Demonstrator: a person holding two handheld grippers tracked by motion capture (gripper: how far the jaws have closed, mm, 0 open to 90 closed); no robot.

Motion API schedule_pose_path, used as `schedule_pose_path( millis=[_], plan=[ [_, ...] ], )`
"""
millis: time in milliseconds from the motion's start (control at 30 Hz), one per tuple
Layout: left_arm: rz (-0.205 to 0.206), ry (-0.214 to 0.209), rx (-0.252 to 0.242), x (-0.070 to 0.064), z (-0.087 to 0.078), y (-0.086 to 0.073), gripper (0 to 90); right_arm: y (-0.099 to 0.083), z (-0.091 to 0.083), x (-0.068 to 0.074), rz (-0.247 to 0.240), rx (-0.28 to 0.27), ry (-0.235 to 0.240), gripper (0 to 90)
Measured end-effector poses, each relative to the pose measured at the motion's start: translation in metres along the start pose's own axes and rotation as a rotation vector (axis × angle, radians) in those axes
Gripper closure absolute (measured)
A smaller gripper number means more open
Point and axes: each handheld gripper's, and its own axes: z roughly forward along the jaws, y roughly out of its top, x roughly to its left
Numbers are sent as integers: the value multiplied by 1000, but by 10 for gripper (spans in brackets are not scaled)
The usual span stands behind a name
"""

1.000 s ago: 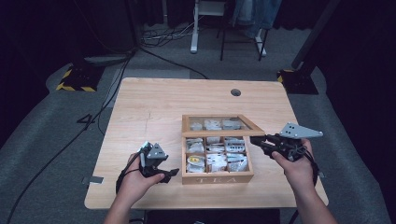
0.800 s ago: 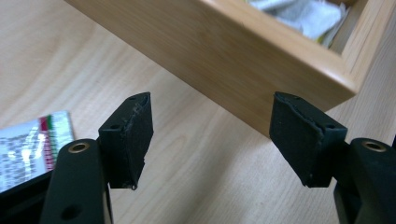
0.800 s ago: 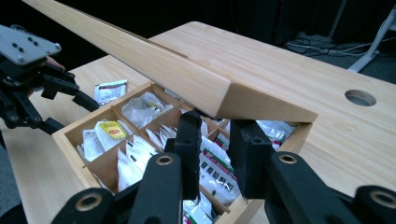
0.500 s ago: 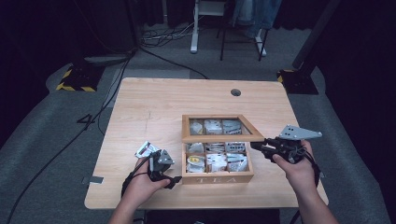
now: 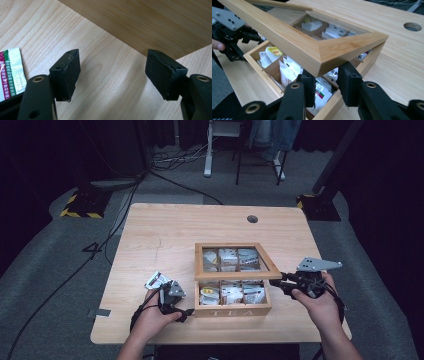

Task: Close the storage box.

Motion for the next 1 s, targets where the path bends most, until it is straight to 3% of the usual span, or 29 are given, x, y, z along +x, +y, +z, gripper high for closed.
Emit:
schedule_pose_path(
  millis=[333, 1000],
  plan=[
    [2, 0, -24, 0, 1, -3, 259, -2, -2, 7, -7, 63, -20, 615],
    [-16, -15, -47, 3, 0, -6, 258, -11, 8, 17, -69, 271, -4, 511]
  ],
)
